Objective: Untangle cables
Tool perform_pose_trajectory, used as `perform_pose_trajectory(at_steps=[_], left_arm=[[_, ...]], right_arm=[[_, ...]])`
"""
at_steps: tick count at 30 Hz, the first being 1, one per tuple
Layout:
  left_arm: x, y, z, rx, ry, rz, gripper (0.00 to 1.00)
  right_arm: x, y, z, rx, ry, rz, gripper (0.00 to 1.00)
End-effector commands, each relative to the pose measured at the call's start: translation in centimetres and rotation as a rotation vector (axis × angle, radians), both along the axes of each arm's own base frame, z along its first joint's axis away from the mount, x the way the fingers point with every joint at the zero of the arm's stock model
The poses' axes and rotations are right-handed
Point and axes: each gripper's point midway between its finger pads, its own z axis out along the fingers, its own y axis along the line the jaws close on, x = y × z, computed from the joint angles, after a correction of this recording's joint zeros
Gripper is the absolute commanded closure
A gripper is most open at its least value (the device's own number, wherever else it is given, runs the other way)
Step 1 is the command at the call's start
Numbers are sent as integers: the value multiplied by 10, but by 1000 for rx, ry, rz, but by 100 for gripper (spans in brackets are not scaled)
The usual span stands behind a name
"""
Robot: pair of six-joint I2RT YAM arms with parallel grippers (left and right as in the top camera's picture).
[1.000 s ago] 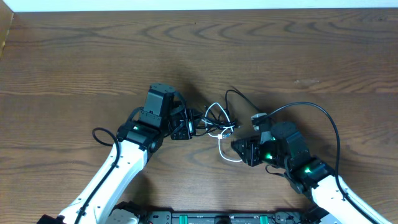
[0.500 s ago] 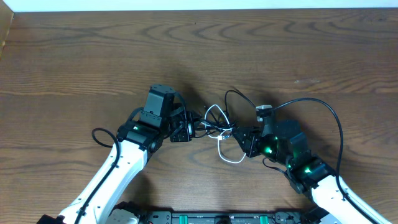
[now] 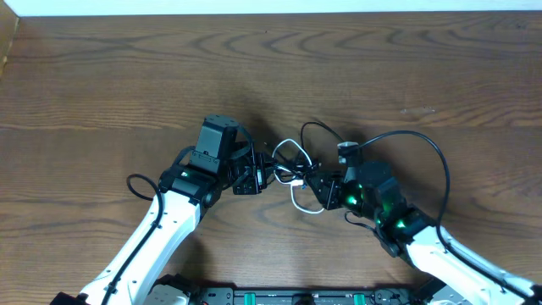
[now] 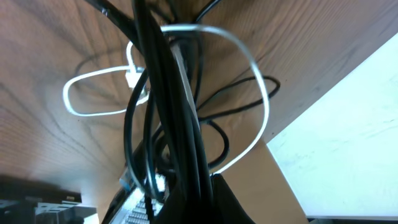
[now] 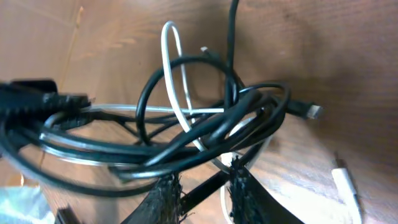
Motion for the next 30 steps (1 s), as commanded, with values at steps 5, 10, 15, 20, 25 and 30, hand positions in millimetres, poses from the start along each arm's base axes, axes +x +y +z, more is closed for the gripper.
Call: perform_pose_trajectory(at_steps=[5, 10, 15, 20, 25, 30], left_arm=[[-7, -13, 12, -86, 23, -64, 92], [-13, -19, 16, -120, 33, -100, 92], [-18, -23, 19, -149, 44, -126, 92], [-21, -26, 22, -174, 54, -147, 92], [-29, -32, 28, -215, 58, -198, 93], [-29, -32, 28, -175, -61, -301, 92]], right_arm=[[21, 5, -8, 9, -33, -58, 69], [34, 7, 1, 3, -132, -64, 66], [40, 3, 1, -62, -205, -56, 62], [48, -13, -6, -203, -285, -74, 53], [57, -68, -36, -377, -170, -321, 65], [52, -87, -51, -410, -86, -364, 80]])
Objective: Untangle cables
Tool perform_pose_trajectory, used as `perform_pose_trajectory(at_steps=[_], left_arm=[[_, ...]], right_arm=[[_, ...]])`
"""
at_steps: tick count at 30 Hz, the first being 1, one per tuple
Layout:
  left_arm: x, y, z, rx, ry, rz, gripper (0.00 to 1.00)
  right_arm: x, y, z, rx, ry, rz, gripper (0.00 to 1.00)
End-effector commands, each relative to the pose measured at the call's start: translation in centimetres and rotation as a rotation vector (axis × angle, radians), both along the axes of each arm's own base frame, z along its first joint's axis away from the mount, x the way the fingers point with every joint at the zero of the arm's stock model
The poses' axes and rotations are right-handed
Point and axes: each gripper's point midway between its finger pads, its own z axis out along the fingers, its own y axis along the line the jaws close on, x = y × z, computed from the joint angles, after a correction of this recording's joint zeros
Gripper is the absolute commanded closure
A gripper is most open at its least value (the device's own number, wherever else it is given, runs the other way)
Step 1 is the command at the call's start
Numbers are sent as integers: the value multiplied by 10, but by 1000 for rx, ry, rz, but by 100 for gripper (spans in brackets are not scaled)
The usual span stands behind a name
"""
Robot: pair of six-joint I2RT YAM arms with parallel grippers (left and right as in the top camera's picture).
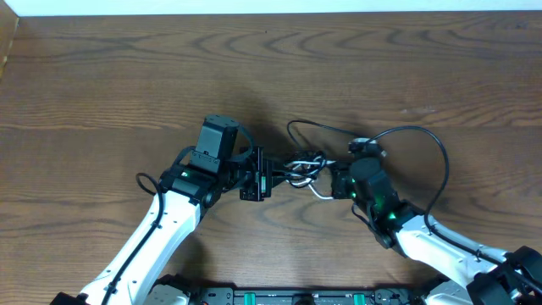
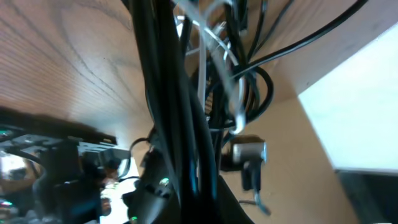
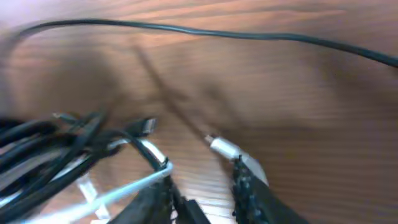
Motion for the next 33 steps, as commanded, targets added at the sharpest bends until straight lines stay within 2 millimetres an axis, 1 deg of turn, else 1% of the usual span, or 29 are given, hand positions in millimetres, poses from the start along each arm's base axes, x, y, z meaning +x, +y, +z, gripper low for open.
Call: perform_pose_trajectory(at_steps=[1, 3, 5, 8, 12, 14, 15, 17, 19, 20, 22, 23, 26, 28, 33], left_arm=[[0, -3, 7, 0, -130, -107, 92], [4, 0, 4, 41, -202, -131, 91], [11, 5, -1, 106, -286, -153, 79], [23, 17, -10, 225, -384, -156, 61], [38, 36, -20, 383, -472, -145, 55], [43, 45, -24, 443, -492, -133, 47], [44, 46, -25, 452, -491, -130, 43], [44, 46, -25, 452, -491, -131, 36], [43, 44, -24, 461, -533, -179, 33], [43, 44, -25, 485, -593, -242, 32], [42, 43, -25, 521, -687, -344, 21], [41, 41, -25, 533, -726, -389, 19], [36, 35, -25, 555, -804, -485, 18], [35, 33, -26, 575, -824, -510, 18], [36, 33, -29, 643, -834, -518, 18]], right_arm=[[8, -20, 1, -28, -6, -97, 85], [6, -18, 4, -6, 5, -81, 90], [4, -16, 9, 21, 9, -63, 89], [0, -18, 20, 48, 8, -54, 87], [-10, -21, 36, 99, 23, -30, 87], [-17, -24, 44, 116, 28, -25, 87], [-19, -25, 47, 122, 28, -22, 86], [-24, -27, 54, 132, 23, -19, 83], [-29, -29, 58, 134, 22, -21, 77], [-32, -31, 57, 151, 43, -44, 74], [-36, -34, 52, 199, 97, -107, 73], [-38, -34, 50, 222, 123, -124, 72], [-37, -34, 42, 217, 149, -135, 72], [-34, -37, 33, 213, 173, -176, 71], [-14, -41, 6, 224, 237, -261, 74]])
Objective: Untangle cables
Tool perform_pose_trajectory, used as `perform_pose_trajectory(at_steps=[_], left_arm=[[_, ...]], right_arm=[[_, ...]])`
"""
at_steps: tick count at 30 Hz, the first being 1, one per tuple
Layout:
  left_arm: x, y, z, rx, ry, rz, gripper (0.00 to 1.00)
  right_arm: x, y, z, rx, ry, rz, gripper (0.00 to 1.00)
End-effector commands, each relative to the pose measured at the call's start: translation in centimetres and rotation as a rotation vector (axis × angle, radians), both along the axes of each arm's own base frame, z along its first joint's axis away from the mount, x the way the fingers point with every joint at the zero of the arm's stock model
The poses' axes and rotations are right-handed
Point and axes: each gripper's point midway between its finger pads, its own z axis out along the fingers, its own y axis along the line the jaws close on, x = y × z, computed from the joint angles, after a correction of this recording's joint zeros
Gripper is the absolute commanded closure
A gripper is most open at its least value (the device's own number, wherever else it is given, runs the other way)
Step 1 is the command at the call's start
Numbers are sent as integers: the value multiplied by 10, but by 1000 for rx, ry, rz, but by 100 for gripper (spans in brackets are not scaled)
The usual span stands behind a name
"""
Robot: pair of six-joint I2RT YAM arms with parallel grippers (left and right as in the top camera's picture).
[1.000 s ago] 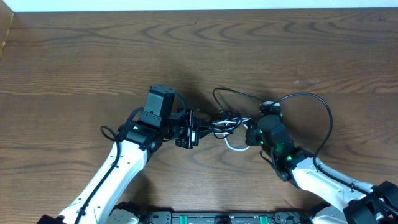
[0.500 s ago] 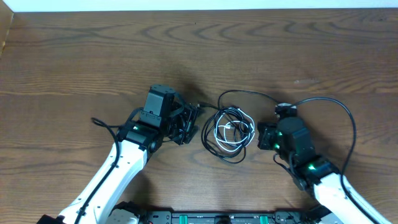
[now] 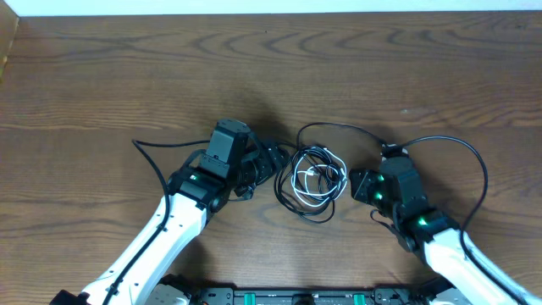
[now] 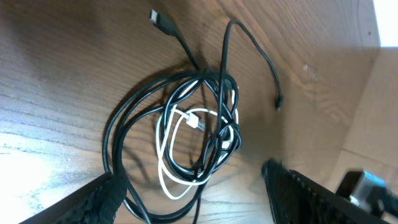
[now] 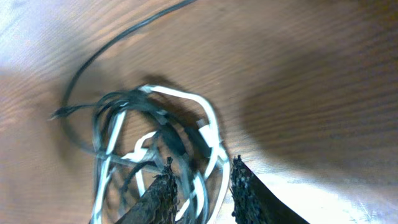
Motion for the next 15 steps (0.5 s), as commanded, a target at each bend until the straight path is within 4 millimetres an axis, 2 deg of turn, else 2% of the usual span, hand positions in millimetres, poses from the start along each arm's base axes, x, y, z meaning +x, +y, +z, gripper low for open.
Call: perform_pose_trajectory(at_steps=[1, 4, 9, 15], left_arm=[[6, 3, 1, 74, -62, -20, 18], [5, 3, 0, 78, -61, -20, 18], [2, 9, -5, 109, -41, -7, 18], [1, 10, -7, 116, -33, -6, 18]], right_arm=[[14, -5, -15, 5, 69, -77, 74], [29, 7, -20, -21, 101, -16, 75], [39, 12, -32, -51, 180, -16, 77], [39, 10, -43, -82, 210, -23, 81]])
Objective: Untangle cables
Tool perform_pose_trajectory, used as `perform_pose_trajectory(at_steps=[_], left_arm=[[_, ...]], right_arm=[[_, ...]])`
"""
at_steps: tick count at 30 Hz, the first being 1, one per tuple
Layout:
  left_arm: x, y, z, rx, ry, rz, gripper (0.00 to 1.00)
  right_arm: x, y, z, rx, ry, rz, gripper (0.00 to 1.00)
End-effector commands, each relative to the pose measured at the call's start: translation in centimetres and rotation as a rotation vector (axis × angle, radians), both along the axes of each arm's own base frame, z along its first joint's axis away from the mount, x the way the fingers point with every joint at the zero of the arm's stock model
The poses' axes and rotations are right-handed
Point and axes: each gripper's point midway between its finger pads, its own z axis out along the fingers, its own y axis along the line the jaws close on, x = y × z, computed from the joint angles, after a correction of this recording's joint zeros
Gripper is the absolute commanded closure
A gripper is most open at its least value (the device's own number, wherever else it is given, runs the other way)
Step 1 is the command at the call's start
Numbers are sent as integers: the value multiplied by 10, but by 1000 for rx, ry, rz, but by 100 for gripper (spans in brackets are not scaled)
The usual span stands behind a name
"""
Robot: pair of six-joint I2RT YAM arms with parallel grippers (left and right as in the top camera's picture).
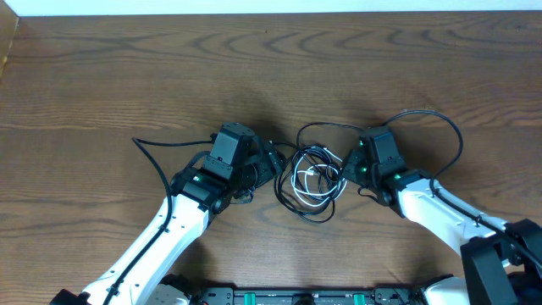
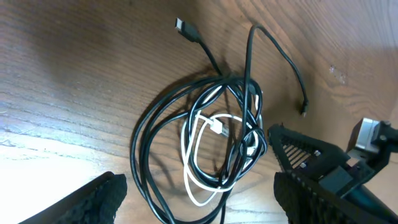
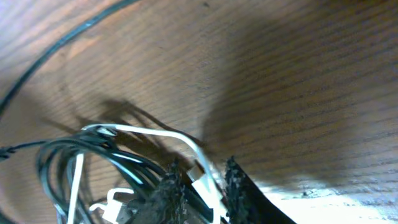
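Note:
A tangle of black cables and one white cable (image 1: 315, 180) lies in a loose coil on the wooden table (image 1: 102, 76). My left gripper (image 1: 269, 165) stands open at its left edge, and in the left wrist view (image 2: 205, 208) its fingers are spread wide with the coil (image 2: 211, 137) ahead of them. My right gripper (image 1: 345, 169) is at the coil's right edge. In the right wrist view (image 3: 202, 196) it is open, with the white cable's plug (image 3: 205, 185) between its fingers (image 3: 171, 193). One black plug end (image 2: 183, 26) trails away from the coil.
The right arm's own black lead (image 1: 445, 127) arcs over the table behind that arm. The left arm's lead (image 1: 157, 146) runs out to the left. A pale strip (image 1: 271, 7) marks the table's far edge.
My right gripper was clear of the coil to its right; now it is at the coil's right edge with the white plug between its fingers. Left gripper and coil have hardly shifted.
At first both grippers were shut on the tangle, held up between them. A second later the bundle was stretched tight between them. Then both were open and the cables lay as a loose coil on the table. Now my right gripper is back at the coil.

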Motion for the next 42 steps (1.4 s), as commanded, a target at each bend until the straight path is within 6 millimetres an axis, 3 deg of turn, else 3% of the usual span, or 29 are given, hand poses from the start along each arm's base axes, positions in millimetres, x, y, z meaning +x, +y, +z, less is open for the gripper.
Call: perform_pose_trajectory(at_steps=[1, 10, 14, 16, 24, 27, 33, 37, 42], left_arm=[[4, 1, 3, 15, -19, -2, 18], [4, 1, 3, 16, -18, -2, 18], [4, 1, 3, 16, -18, -2, 18], [4, 1, 3, 16, -18, -2, 18], [4, 1, 3, 16, -18, -2, 18], [4, 1, 3, 16, -18, -2, 18], [4, 1, 3, 16, -18, -2, 18], [4, 1, 3, 16, -18, -2, 18], [4, 1, 3, 16, -18, -2, 18]], right_arm=[[1, -1, -5, -36, 7, 6, 82], [-11, -4, -29, -178, 40, 1, 82], [-19, -6, -44, -208, 85, -30, 89], [-19, -6, -45, -206, 89, -32, 99], [-35, -15, -47, -278, 156, 36, 99], [-27, -25, -25, -377, 162, 96, 99], [4, -48, 71, -518, 68, 52, 99], [22, -41, 136, -509, -75, 104, 99], [27, -15, 197, -403, -219, 238, 99]])
